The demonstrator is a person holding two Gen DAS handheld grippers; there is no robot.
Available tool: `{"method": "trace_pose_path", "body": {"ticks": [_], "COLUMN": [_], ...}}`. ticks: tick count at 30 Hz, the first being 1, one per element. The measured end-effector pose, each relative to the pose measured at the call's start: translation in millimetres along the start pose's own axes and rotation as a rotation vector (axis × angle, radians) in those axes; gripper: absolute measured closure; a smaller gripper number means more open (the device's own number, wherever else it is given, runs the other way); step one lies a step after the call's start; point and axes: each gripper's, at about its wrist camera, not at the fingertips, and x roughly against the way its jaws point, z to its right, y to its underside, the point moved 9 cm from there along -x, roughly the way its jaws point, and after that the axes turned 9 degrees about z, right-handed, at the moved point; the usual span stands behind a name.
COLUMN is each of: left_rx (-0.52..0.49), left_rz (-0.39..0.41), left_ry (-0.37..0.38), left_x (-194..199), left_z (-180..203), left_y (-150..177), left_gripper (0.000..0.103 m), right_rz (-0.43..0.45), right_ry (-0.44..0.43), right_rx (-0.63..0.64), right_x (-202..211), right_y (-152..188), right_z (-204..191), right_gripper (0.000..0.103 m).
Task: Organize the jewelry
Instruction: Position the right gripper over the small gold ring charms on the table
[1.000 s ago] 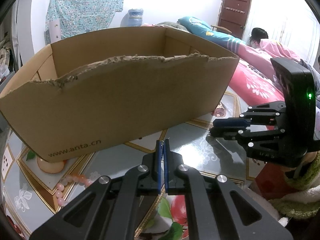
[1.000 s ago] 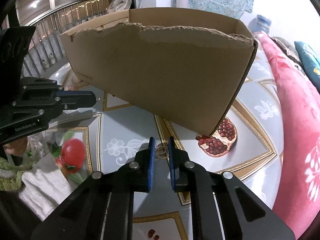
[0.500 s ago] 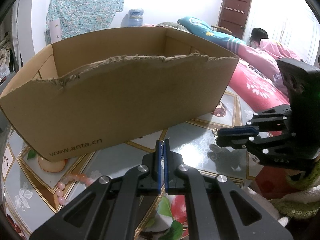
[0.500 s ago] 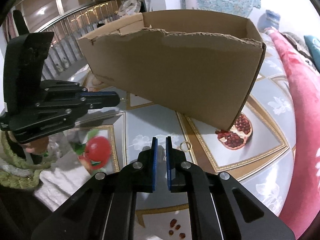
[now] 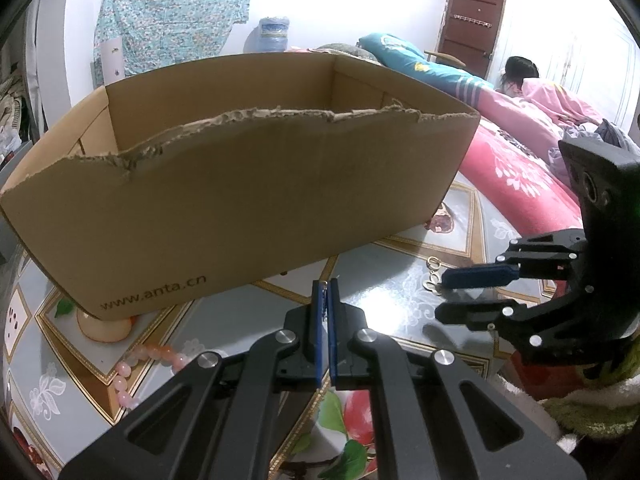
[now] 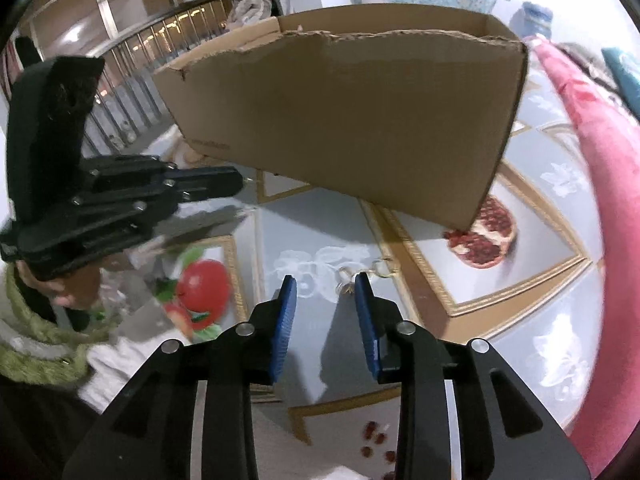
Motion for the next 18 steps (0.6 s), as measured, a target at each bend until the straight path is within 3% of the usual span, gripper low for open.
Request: {"method": "trace_pose_path", "body": {"ticks": [4, 11, 18], "left_rx": [0.001, 0.002, 0.004], "left_rz": [-0.001, 0.000, -0.002], "left_ry": [0.000, -0.002, -0.003], "left_x": [0.0, 0.8, 1.6], "left_z": [-0.3, -0.3, -1.3], "left_y": [0.0, -0.2, -0.7], "left_gripper": [0.101, 0.101, 0.101], "right_rz": [0.005, 0.008, 0.003], "right_ry": [-0.086, 0.043, -0.043], "right_rx": [-0.056, -0.013, -0.036], "right_x": [5.3, 4.3, 3.3], "right_y": [1.8, 1.6, 0.7], "right_z": [-7.2, 9.7, -2.0], "right_gripper": [0.073, 0.073, 0.073]}}
